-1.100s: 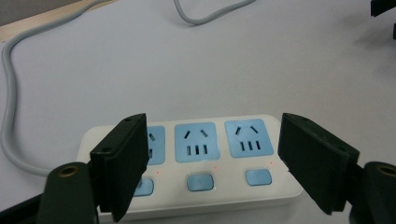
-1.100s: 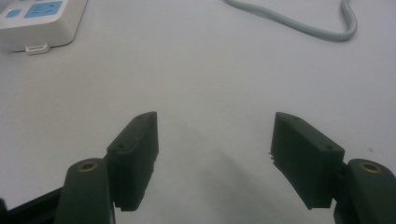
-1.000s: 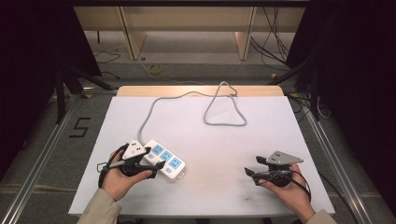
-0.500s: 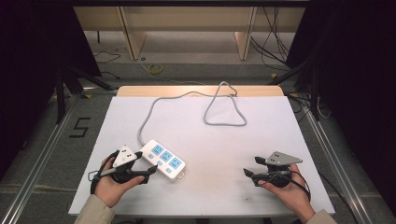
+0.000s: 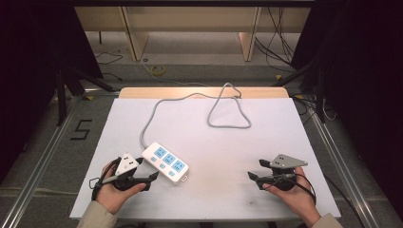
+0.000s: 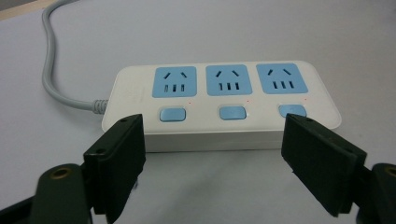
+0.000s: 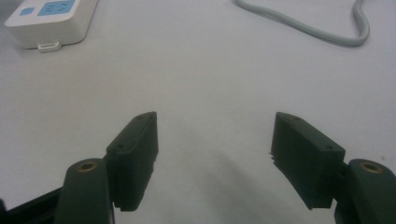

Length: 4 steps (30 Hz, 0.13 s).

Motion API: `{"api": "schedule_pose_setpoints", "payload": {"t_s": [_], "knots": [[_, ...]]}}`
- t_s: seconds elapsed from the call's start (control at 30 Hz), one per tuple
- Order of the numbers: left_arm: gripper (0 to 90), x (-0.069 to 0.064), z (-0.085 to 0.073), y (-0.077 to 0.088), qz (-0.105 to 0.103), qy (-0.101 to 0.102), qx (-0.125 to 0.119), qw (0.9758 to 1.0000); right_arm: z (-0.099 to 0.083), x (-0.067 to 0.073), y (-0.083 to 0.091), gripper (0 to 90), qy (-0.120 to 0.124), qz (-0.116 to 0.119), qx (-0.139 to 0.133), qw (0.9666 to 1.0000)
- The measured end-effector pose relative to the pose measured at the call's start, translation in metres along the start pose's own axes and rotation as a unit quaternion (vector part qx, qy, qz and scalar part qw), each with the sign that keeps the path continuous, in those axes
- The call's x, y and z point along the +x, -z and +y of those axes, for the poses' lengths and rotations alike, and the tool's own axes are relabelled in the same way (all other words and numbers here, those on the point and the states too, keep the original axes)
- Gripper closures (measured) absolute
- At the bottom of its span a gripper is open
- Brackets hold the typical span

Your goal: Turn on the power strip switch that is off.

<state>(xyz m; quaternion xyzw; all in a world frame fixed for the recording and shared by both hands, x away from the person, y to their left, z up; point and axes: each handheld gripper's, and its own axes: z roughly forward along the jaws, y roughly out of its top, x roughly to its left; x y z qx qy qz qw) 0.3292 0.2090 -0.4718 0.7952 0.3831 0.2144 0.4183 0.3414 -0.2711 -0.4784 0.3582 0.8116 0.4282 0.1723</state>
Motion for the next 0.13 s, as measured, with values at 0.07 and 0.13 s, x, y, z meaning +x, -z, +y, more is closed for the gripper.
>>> {"api": "schedule_pose_setpoints", "payload": {"t_s": [0.07,0.13], "knots": [[21.0,0.0018,-0.0012,0.0006,0.005,0.0,0.001,1.0,-0.0001,-0.0003,0.0003,32.7,0.0,0.0,-0.001,1.0],[19.6,0.0038,-0.0029,0.001,0.014,-0.002,0.003,0.9999,-0.0002,-0.0009,0.0004,32.7,0.001,-0.001,-0.002,1.0]]}}
